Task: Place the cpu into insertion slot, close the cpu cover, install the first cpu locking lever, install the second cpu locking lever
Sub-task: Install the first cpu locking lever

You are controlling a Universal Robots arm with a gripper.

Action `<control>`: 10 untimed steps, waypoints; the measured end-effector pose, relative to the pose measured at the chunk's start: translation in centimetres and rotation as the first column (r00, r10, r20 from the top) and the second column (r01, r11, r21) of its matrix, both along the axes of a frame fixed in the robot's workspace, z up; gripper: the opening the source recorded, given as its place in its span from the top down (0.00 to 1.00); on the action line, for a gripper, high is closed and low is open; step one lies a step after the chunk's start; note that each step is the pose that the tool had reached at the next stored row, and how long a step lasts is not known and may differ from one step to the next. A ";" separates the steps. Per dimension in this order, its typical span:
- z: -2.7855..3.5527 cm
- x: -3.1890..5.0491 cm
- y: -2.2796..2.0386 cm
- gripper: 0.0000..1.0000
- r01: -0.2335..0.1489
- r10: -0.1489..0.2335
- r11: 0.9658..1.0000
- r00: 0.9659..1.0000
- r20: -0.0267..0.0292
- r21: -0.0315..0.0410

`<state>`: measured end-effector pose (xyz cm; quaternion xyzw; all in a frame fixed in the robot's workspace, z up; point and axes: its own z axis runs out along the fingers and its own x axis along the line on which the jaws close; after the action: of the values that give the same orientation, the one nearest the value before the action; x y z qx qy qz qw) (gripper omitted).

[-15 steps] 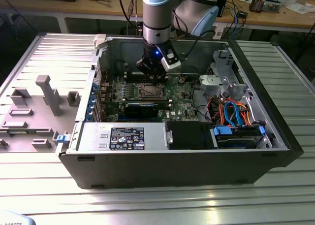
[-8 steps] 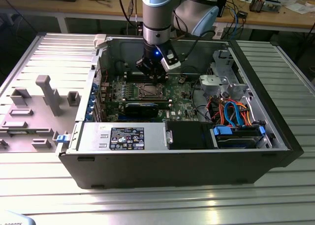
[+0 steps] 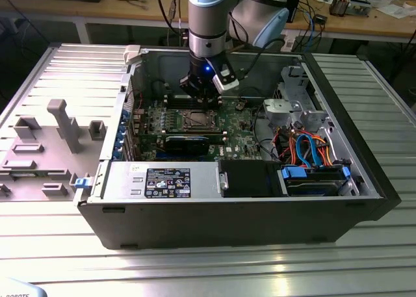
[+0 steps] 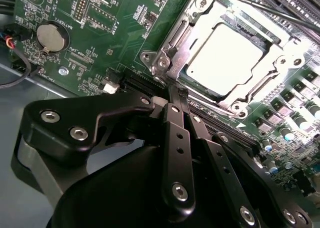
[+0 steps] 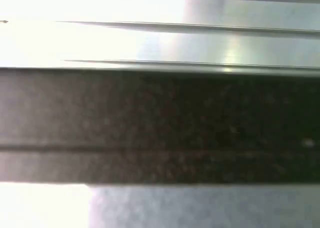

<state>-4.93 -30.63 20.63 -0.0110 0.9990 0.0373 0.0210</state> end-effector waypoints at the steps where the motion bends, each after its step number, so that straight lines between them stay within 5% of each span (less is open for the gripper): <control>1: 0.01 0.00 0.01 0.89 0.000 0.000 1.000 1.000 0.000 0.000; 10: 0.03 0.00 -0.46 0.89 0.001 -0.001 1.000 1.000 0.000 -0.001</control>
<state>-4.93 -31.09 20.65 -0.0106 0.9990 0.0368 0.0210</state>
